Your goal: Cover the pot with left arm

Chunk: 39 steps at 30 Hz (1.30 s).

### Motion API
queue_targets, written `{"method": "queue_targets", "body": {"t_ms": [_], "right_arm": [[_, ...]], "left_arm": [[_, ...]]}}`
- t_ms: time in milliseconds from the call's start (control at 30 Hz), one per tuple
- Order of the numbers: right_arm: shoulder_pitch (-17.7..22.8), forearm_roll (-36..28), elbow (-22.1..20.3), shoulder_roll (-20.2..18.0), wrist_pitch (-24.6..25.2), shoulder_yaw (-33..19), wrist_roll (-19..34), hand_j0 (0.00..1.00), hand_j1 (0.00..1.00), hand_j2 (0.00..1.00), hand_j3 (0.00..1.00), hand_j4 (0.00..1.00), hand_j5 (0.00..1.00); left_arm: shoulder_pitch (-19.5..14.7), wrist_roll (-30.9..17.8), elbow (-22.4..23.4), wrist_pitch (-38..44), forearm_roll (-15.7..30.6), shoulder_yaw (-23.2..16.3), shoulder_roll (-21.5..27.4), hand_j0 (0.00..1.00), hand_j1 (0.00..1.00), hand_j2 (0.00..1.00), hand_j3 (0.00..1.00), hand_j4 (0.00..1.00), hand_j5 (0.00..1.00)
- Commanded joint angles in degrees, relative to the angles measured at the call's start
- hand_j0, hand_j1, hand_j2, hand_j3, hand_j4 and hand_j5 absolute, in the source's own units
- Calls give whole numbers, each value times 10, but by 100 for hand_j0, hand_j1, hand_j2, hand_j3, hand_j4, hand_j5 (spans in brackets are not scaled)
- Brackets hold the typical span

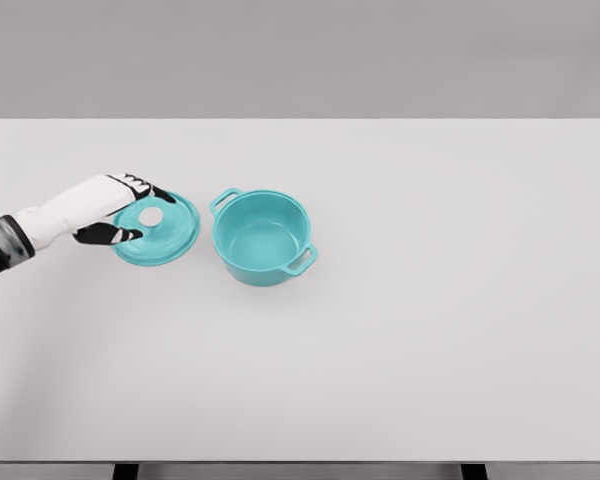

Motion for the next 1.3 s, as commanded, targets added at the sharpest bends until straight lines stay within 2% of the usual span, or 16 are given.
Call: {"method": "queue_targets", "body": {"t_ms": [0,367,667,1267], "right_arm": [[0,0,0,0,0,0,0,100,100,100,100,100,100],[0,0,0,0,0,0,0,100,100,100,100,100,100],[0,0,0,0,0,0,0,100,100,100,100,100,100],[0,0,0,0,0,0,0,100,100,100,100,100,100]], "left_arm": [[0,0,6,0,4,1,-3,76,76,76,76,76,76],[-4,0,39,0,1,0,-25,76,76,76,76,76,76],[-4,0,38,0,1,0,-27,70,70,70,70,70,70],[-7,0,50,0,0,-4,-34,69,69,69,69,69,69]]}}
